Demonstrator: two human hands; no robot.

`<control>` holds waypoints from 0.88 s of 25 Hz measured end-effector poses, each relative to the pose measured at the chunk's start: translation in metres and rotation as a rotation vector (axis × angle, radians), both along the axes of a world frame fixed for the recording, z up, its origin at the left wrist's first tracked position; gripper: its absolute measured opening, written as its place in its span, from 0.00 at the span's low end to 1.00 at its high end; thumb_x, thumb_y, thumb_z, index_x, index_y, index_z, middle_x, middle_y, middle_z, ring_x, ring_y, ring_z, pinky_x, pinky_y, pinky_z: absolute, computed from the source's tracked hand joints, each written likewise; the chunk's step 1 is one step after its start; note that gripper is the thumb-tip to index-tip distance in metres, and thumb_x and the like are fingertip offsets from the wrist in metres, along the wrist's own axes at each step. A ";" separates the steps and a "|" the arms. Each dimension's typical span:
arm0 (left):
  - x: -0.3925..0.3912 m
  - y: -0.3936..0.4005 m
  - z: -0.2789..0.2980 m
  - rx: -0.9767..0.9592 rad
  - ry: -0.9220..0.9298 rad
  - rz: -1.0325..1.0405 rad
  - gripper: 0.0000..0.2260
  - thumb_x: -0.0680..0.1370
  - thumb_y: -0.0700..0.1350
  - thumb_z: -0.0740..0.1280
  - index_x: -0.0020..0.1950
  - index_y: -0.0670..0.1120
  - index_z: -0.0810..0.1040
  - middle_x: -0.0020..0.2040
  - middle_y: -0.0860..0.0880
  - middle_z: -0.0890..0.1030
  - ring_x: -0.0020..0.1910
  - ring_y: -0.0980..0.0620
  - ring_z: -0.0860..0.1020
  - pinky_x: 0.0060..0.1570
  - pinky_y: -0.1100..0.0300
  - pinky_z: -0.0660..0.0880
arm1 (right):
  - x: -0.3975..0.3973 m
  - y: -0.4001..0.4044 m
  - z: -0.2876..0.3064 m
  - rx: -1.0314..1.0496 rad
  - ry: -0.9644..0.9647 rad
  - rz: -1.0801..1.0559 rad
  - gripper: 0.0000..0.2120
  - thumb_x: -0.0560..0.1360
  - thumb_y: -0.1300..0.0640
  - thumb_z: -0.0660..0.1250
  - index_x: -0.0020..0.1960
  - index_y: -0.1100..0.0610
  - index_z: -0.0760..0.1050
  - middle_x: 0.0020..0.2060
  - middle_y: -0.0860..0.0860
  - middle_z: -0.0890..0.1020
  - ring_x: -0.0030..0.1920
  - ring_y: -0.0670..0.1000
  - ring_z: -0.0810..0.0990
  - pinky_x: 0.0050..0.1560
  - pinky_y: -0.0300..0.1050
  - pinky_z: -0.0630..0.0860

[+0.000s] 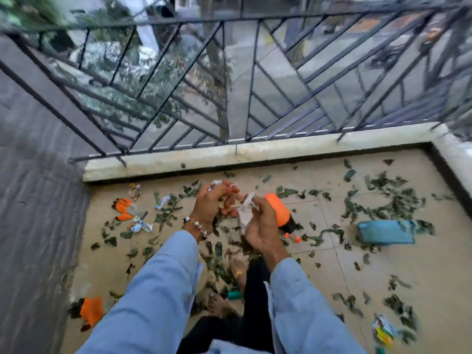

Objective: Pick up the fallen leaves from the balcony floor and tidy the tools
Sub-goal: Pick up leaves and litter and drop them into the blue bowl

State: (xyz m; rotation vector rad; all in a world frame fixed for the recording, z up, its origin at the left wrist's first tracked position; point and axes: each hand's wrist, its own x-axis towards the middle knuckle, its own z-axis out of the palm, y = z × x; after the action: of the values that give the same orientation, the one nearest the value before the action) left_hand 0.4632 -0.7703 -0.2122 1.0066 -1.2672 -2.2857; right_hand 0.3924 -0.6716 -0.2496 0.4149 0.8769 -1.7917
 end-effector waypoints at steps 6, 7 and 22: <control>-0.061 0.077 0.025 -0.448 -0.300 -0.166 0.11 0.70 0.45 0.67 0.27 0.48 0.73 0.25 0.52 0.73 0.27 0.52 0.71 0.32 0.58 0.70 | -0.013 0.069 0.049 0.093 0.064 -0.292 0.16 0.79 0.54 0.62 0.60 0.63 0.77 0.50 0.59 0.84 0.49 0.57 0.83 0.51 0.50 0.80; -0.074 0.096 0.025 -0.526 -0.329 -0.213 0.09 0.69 0.48 0.67 0.30 0.48 0.74 0.28 0.51 0.75 0.31 0.50 0.72 0.36 0.56 0.70 | -0.016 0.082 0.051 0.126 0.070 -0.370 0.15 0.78 0.56 0.63 0.61 0.63 0.77 0.52 0.59 0.83 0.51 0.57 0.83 0.54 0.53 0.79; -0.305 0.482 0.009 -0.112 -0.213 -0.778 0.09 0.76 0.49 0.67 0.44 0.49 0.86 0.48 0.45 0.85 0.51 0.42 0.82 0.55 0.44 0.78 | -0.216 0.434 0.049 0.351 0.091 -1.177 0.15 0.78 0.53 0.66 0.56 0.65 0.79 0.51 0.62 0.83 0.53 0.61 0.82 0.56 0.57 0.78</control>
State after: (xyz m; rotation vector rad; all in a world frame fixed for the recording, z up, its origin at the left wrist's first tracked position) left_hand 0.1580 -0.2883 -0.2035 0.8179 -2.1469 -2.6327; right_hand 0.1767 -0.2380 -0.2005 1.2744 1.1172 -2.7142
